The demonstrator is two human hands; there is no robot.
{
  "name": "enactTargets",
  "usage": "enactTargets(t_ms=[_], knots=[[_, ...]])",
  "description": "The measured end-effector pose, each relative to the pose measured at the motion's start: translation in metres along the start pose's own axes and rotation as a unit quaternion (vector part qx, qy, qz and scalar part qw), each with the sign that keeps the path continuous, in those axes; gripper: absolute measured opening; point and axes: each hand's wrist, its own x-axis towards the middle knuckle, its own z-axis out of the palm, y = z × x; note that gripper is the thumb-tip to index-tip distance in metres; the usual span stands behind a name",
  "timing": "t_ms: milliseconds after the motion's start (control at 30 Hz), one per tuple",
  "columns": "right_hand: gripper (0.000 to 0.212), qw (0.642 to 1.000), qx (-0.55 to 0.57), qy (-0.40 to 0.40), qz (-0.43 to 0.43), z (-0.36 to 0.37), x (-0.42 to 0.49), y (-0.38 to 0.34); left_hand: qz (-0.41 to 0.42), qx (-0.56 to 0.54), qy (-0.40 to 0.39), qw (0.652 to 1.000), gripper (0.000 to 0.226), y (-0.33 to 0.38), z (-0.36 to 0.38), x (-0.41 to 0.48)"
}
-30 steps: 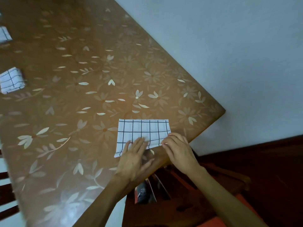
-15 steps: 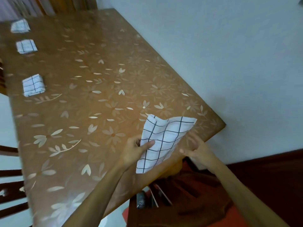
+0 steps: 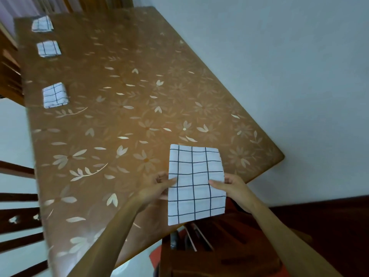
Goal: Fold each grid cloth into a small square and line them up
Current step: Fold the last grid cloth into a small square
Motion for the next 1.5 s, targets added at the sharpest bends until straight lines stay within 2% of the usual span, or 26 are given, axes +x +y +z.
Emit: enactTargets(t_ms=[100,167,267,400,633,767,833,867,933,967,1100,1167,1233,1300,1333,1367,1433,1467,1500], knots=[[0.027,1.000,-0.007,-0.004,0.020,-0.002,0.005,0.005,-0.019,0.020,0.009,1.000,0.019,-0.012,-0.011,-0.001],[0.027,0.999,0.003,-0.014,0.036,-0.004,0.008,0.007,-0.027,0.009,0.015,0.999,0.018,-0.015,-0.014,-0.002],[0.026,0.999,0.010,-0.024,0.040,-0.006,0.013,0.010,-0.036,-0.039,0.017,0.998,0.018,-0.016,-0.016,0.000],[0.022,0.998,0.011,0.006,0.054,-0.006,0.021,0.008,-0.026,-0.106,0.037,0.993,0.013,-0.014,-0.013,0.007],[0.034,0.997,-0.022,0.008,0.074,-0.013,0.029,0.006,-0.032,-0.069,0.066,0.995,0.021,-0.013,-0.010,0.018],[0.023,0.994,0.006,0.010,0.106,-0.014,0.037,0.007,-0.051,-0.048,0.078,0.994,0.027,-0.017,-0.008,0.027],[0.040,0.994,0.003,0.005,0.107,-0.017,0.041,0.010,-0.050,-0.040,0.085,0.994,0.022,-0.018,-0.004,0.028],[0.039,0.995,0.001,0.004,0.099,-0.018,0.042,0.012,-0.042,-0.035,0.090,0.994,0.018,-0.019,-0.003,0.028],[0.021,0.998,-0.026,0.011,0.063,-0.020,0.047,0.019,-0.017,-0.026,0.093,0.995,0.013,-0.021,-0.001,0.028],[0.023,0.998,-0.040,0.020,0.049,-0.020,0.050,0.023,-0.005,-0.022,0.090,0.996,0.015,-0.022,-0.002,0.029],[0.059,0.996,-0.023,0.047,0.068,-0.018,0.060,0.025,0.029,0.001,0.096,0.995,0.027,-0.025,-0.008,0.030],[0.062,0.996,-0.020,0.048,0.076,-0.015,0.064,0.025,0.038,0.010,0.103,0.994,0.034,-0.025,-0.008,0.031],[0.063,0.995,-0.020,0.057,0.075,-0.013,0.069,0.028,0.060,0.072,0.119,0.988,0.040,-0.026,-0.007,0.034],[0.059,0.995,-0.025,0.070,0.070,-0.008,0.073,0.030,0.090,0.165,0.139,0.972,0.040,-0.032,-0.007,0.040],[0.056,0.994,-0.029,0.077,0.066,-0.005,0.075,0.032,0.105,0.239,0.156,0.953,0.038,-0.036,-0.006,0.041],[0.053,0.994,-0.039,0.085,0.062,-0.003,0.078,0.034,0.130,0.340,0.183,0.913,0.041,-0.038,-0.004,0.041],[0.048,0.992,-0.054,0.102,0.054,0.002,0.084,0.040,0.205,0.527,0.215,0.796,0.057,-0.049,0.003,0.044],[0.047,0.991,-0.059,0.109,0.052,0.005,0.087,0.043,0.242,0.580,0.203,0.751,0.063,-0.055,0.008,0.046],[0.047,0.989,-0.069,0.116,0.053,0.007,0.088,0.044,0.264,0.613,0.175,0.723,0.068,-0.061,0.014,0.048]])
